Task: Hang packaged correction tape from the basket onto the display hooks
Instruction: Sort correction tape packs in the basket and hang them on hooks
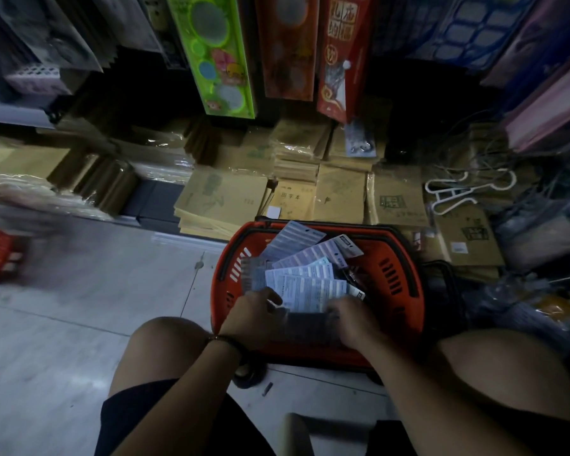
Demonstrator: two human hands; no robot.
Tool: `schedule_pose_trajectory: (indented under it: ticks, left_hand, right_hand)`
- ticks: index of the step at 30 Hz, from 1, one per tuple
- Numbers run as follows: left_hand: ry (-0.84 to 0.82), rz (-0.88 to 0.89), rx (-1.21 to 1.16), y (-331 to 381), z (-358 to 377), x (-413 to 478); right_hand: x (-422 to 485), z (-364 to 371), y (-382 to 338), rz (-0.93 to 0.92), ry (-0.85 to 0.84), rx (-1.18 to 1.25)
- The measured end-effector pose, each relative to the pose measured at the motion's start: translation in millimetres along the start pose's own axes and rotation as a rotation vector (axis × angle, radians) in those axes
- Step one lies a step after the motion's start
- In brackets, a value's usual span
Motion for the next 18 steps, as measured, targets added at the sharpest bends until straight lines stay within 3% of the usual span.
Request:
schedule_pose_trajectory:
  ticks: [4,7,10,12,16,18]
  left_hand:
    - [0.019,-0.112,-0.218,-9.1,-7.3,-5.9]
    - [-0.007,-0.196,-0.536,-17.9,-10.5,-8.2]
    - [-0.157,-0.36,-0.903,-12.8,-20.8,-19.8]
    - [-0.291,-0.327,-1.039,-6.2,-22.7,-26.5]
    - [-0.289,-0.231,-0.97,4.8,-22.0,-28.8]
    - [-0.218,-0.2,-0.867,-1.4,-20.1,-24.1]
  right_hand:
    - [-10.0,-33.0,-26.4,-0.191,0.161,0.233]
    - [-27.1,-54.9,-50.1,-0.349,0.214,0.338]
    - [-42.0,-60.7,-60.9,-0.404,0.284,0.356]
    - [-45.9,-56.8,-64.6,-0.447,0.311,0.335]
    - [-41.3,-47.1,-71.3,-0.662,0.357,0.22]
    - [-32.8,-41.9,-67.6,-0.627,0.34,0.181]
Point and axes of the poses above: each hand's wrist, its own x-axis towards the middle knuckle, its own z-axis out of the palm, y = z × x, the point moved 1 cm from there along x, towards the middle knuckle, and after that the axes turned 14 degrees about x, right-handed, at the moved point
